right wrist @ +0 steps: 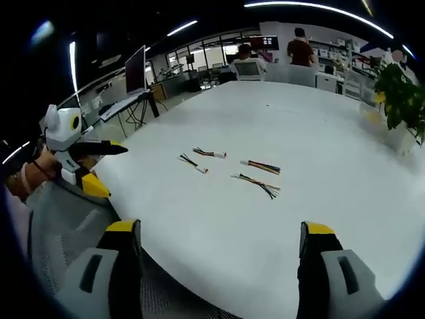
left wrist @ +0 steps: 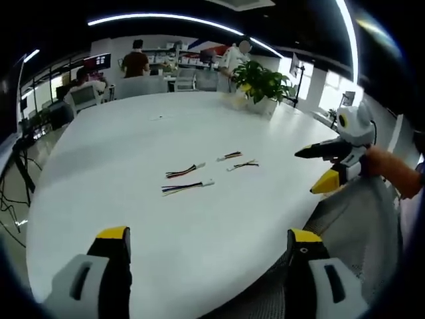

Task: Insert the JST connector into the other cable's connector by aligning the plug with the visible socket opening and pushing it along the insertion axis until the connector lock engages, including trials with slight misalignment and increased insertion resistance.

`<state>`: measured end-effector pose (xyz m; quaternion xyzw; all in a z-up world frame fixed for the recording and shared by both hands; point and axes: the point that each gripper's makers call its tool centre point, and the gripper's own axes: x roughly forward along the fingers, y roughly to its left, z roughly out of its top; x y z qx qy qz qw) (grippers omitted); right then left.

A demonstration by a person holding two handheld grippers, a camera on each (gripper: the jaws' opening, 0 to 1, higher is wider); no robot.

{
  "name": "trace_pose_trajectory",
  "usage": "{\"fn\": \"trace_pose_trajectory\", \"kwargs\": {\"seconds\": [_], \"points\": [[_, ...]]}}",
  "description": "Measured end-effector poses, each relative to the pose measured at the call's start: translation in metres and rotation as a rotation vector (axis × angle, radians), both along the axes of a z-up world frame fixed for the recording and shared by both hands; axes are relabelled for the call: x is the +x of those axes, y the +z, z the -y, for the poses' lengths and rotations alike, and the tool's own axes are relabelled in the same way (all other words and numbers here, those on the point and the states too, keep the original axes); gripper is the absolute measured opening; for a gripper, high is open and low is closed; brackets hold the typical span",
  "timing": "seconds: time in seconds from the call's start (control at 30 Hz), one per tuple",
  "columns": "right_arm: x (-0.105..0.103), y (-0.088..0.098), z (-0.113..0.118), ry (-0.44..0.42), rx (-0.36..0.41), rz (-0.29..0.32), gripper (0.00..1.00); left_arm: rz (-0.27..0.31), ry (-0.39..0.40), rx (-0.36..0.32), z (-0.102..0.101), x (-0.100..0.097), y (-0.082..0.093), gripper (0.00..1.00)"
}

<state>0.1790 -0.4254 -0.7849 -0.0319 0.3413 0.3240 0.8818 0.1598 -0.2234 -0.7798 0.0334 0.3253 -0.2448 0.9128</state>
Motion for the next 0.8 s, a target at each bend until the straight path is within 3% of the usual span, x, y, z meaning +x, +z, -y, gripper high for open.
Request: {"fn": "trace_pose_trajectory", "kwargs": {"seconds": [0.43,0.6,0.8], "points": [[0.011,0.007,0.000,-0.025,0.019,0.030,0.95,-0.033,-0.061,-0.010,0.016,0.007,-0.003,0.95],[0.021,0.009,-0.005,-0.023,0.031,0.045,0.94,-0.004,-0.083,-0.075,0.026,0.019,0.014,0.95],[0.028,0.016,-0.010,-0.001,0.025,0.064,0.93,0.077,-0.119,-0.020,0.025,0.041,0.034,0.95]]}}
